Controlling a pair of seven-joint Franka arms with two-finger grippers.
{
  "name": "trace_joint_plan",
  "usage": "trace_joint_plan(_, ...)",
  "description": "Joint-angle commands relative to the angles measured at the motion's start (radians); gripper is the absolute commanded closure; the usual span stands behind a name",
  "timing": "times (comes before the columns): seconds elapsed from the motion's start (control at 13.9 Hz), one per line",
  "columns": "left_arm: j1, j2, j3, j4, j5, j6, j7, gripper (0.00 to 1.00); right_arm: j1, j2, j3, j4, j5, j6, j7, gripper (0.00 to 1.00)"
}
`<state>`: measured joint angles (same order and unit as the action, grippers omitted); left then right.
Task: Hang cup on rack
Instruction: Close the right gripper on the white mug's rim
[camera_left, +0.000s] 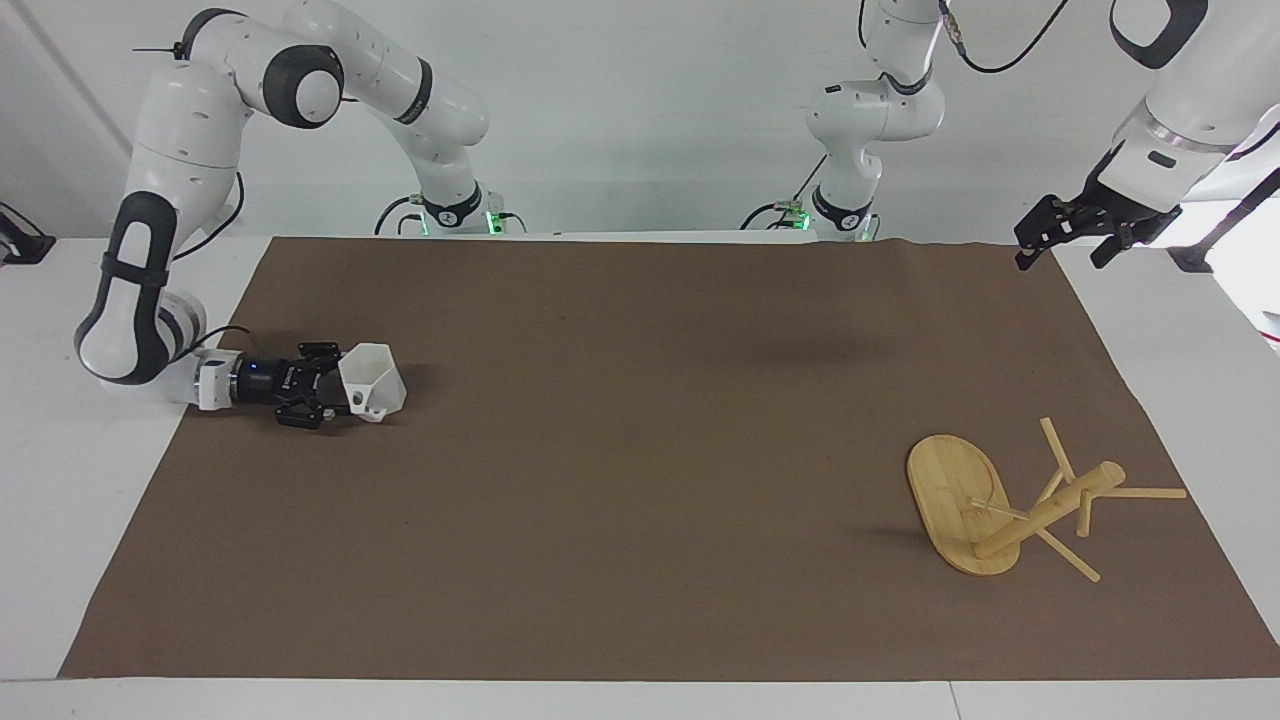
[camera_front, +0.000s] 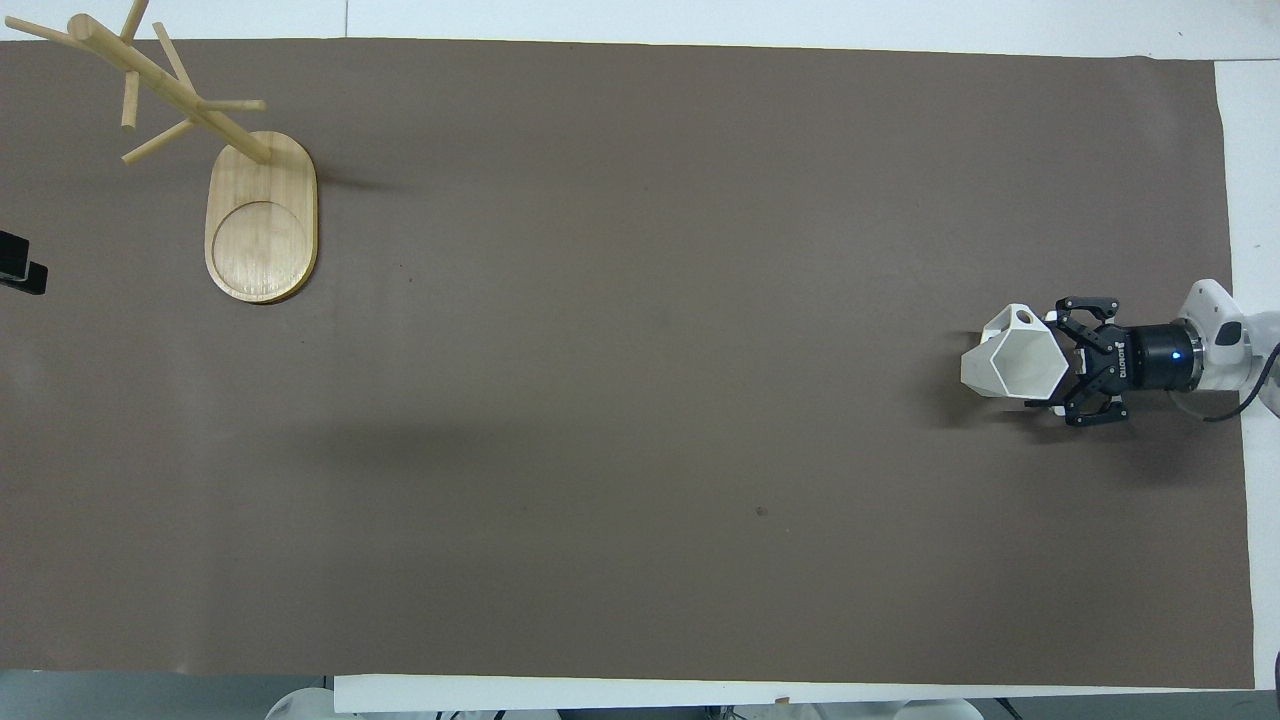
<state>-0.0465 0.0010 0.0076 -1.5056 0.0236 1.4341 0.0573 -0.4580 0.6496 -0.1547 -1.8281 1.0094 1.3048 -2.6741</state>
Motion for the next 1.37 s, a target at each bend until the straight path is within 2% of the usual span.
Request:
trace_joint_plan(0.0,0.002,-0.027,0.002,-0.031,0.001,0.009,0.009,0.0,0.001,-0.031,0.0,-0.046,0.023,0.021,-0.004,0.01)
trace_joint_plan(0.72,0.003,-0.027,0.002,-0.031,0.001,0.006,0.009,0.0,0.038,-0.047,0.0,-0.092,0.025,0.021,-0.006,0.01)
trace_joint_plan(1.15,0.002,-0.027,0.002,-0.031,0.001,0.006,0.009,0.0,0.051,-0.048,0.0,-0.109,0.072,0.039,0.006,0.01)
trace_joint_plan(1.23,0.003,-0.027,0.002,-0.031,0.001,0.006,0.009,0.0,0.062,-0.047,0.0,-0.111,0.074,0.039,0.006,0.01)
trace_joint_plan(1.3,0.005,-0.029,0.003,-0.031,0.001,0.005,0.009,0.0,0.071,-0.05,0.0,-0.111,0.074,0.039,0.006,0.07)
